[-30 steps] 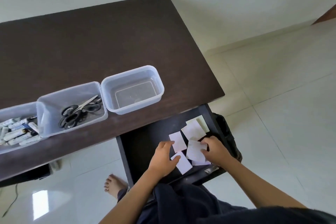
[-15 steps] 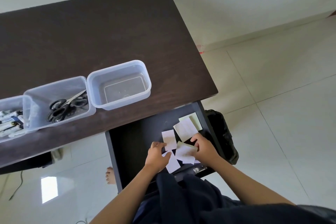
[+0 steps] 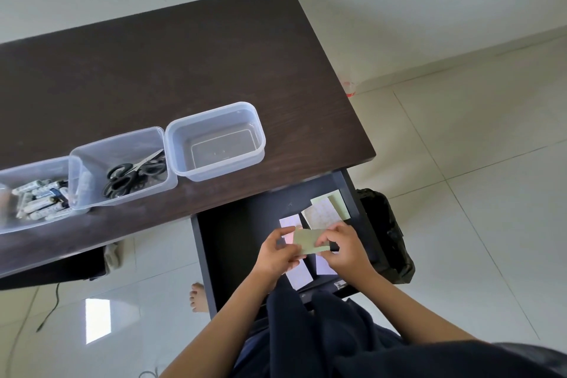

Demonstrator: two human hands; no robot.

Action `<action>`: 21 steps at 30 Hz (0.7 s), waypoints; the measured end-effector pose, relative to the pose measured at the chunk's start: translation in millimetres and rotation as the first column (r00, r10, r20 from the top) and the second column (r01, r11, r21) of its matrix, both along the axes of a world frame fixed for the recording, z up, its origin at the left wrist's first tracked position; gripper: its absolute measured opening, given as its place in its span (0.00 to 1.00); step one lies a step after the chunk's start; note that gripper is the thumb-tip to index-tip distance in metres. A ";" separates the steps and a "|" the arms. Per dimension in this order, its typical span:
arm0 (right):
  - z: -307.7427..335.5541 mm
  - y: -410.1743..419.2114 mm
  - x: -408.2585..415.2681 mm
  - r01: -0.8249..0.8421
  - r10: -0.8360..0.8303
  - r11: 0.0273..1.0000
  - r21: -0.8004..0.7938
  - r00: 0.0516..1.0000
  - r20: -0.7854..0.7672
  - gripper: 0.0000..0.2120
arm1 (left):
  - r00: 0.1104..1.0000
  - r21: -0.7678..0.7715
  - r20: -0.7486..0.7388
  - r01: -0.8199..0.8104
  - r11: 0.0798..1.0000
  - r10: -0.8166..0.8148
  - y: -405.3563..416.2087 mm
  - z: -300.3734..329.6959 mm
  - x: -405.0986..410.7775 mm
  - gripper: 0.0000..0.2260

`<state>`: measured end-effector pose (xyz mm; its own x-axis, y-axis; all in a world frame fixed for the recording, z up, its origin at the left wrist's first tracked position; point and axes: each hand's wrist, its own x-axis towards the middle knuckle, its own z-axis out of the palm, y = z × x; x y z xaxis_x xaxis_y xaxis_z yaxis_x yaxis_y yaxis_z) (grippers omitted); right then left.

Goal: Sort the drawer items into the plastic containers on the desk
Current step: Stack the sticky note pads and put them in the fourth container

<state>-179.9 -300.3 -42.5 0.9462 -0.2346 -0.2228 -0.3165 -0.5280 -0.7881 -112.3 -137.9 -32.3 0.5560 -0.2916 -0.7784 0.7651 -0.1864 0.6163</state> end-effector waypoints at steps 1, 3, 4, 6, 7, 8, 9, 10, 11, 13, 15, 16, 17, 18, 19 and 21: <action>-1.3 0.5 0.2 0.003 -0.003 1.000 0.013 1.000 0.022 0.05 | 1.000 -0.015 -0.003 -0.003 1.000 0.003 1.3 1.5 -1.0 0.16; -1.2 3.8 1.7 0.040 -0.041 0.996 0.076 0.999 0.013 0.10 | 1.000 -0.043 -0.005 -0.018 0.999 0.018 4.7 2.9 -2.8 0.17; 0.2 6.4 3.4 0.082 -0.080 0.990 0.118 0.997 -0.018 0.12 | 1.000 -0.058 -0.006 -0.029 0.998 0.029 6.0 3.3 -3.3 0.17; 4.9 13.0 8.7 0.200 -0.174 0.952 0.231 0.976 -0.128 0.15 | 0.999 -0.077 -0.001 -0.043 0.996 0.043 7.7 4.4 -4.6 0.17; 7.9 16.0 11.5 0.259 -0.209 0.917 0.303 0.960 -0.189 0.16 | 0.999 -0.076 0.004 -0.041 0.996 0.042 8.4 5.1 -5.1 0.17; 10.7 18.0 14.3 0.315 -0.232 0.868 0.383 0.941 -0.247 0.17 | 0.999 -0.064 0.017 -0.033 0.997 0.034 9.7 5.5 -5.4 0.17; 13.5 19.5 16.5 0.366 -0.242 0.807 0.464 0.921 -0.304 0.19 | 0.999 -0.038 0.040 -0.019 0.999 0.020 11.4 5.0 -5.4 0.17; 16.4 20.3 18.2 0.414 -0.242 0.738 0.533 0.900 -0.363 0.19 | 0.997 -0.006 0.074 0.002 1.000 -0.002 14.4 4.4 -5.0 0.18; 19.0 21.2 19.2 0.451 -0.236 0.677 0.581 0.881 -0.410 0.19 | 0.993 0.018 0.112 0.026 1.000 -0.028 17.0 3.9 -4.2 0.19; 21.0 23.6 19.7 0.497 -0.247 0.623 0.604 0.858 -0.451 0.16 | 0.978 0.054 0.186 0.081 0.995 -0.090 21.6 3.1 -2.9 0.21; 21.1 27.2 21.0 0.529 -0.288 0.623 0.577 0.840 -0.460 0.13 | 0.956 0.102 0.250 0.130 0.986 -0.152 23.7 3.4 -2.6 0.20; 20.3 28.0 22.6 0.541 -0.301 0.625 0.562 0.832 -0.466 0.13 | 0.945 0.124 0.278 0.145 0.982 -0.175 24.3 4.3 -2.6 0.19; 20.1 28.2 24.3 0.545 -0.303 0.630 0.553 0.828 -0.472 0.13 | 0.934 0.138 0.307 0.149 0.979 -0.185 24.9 4.7 -2.5 0.18; 20.2 27.5 26.8 0.538 -0.291 0.643 0.544 0.830 -0.476 0.13 | 0.925 0.146 0.333 0.143 0.979 -0.185 25.8 5.3 -1.5 0.17; 20.1 26.0 29.1 0.517 -0.268 0.663 0.541 0.839 -0.473 0.13 | 0.920 0.142 0.350 0.132 0.981 -0.175 27.0 5.3 0.4 0.17; 18.9 22.4 31.7 0.441 -0.185 0.717 0.539 0.867 -0.463 0.14 | 0.931 0.101 0.333 0.120 0.988 -0.147 29.2 6.3 5.4 0.15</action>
<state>-148.1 -277.9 -23.5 0.6651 -0.1936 -0.7212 -0.6902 0.2091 -0.6927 -106.9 -108.7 -26.1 0.7505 -0.3279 -0.5738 0.4783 -0.3298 0.8139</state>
